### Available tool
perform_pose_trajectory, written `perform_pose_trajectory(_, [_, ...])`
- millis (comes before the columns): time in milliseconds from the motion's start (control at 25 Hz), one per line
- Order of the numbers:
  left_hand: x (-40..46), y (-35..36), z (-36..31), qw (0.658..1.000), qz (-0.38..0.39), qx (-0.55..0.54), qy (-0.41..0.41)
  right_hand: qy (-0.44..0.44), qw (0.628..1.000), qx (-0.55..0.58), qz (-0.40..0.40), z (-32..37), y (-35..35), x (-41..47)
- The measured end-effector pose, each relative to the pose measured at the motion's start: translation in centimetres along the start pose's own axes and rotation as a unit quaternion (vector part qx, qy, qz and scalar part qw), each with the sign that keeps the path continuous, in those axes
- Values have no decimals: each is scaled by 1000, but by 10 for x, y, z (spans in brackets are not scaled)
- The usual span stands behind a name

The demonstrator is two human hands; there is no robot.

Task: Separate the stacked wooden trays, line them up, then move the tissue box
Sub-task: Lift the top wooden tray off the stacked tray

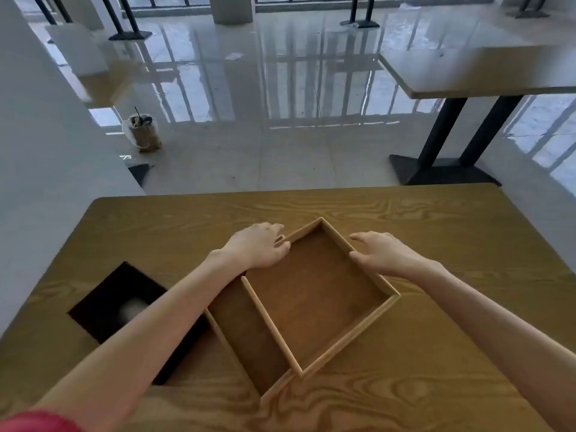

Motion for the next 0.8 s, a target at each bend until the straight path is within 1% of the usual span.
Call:
perform_pose_trajectory(160, [15,27,4,998,36,51,-4,34,998,-41,38,-12,20,8])
perform_pose_trajectory(280, [30,45,10,997,53,58,-19,49,996,-42,57,-20,35,20])
perform_pose_trajectory(440, [42,60,14,997,41,53,-35,63,997,-23,33,-27,44,31])
perform_pose_trajectory(560, [50,68,17,998,12,25,-56,64,998,-5,12,-32,49,39])
perform_pose_trajectory(800, [57,71,23,994,-66,10,-91,60,994,49,-78,-40,58,50])
Point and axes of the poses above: each hand's wrist, its own x-axis towards the middle knuckle, its own y-axis out of the palm, z = x × y, the point moved 3 cm from there along x, towards the middle knuckle, and after that the axes turned 3 degrees about -x, right-handed, at the moved point
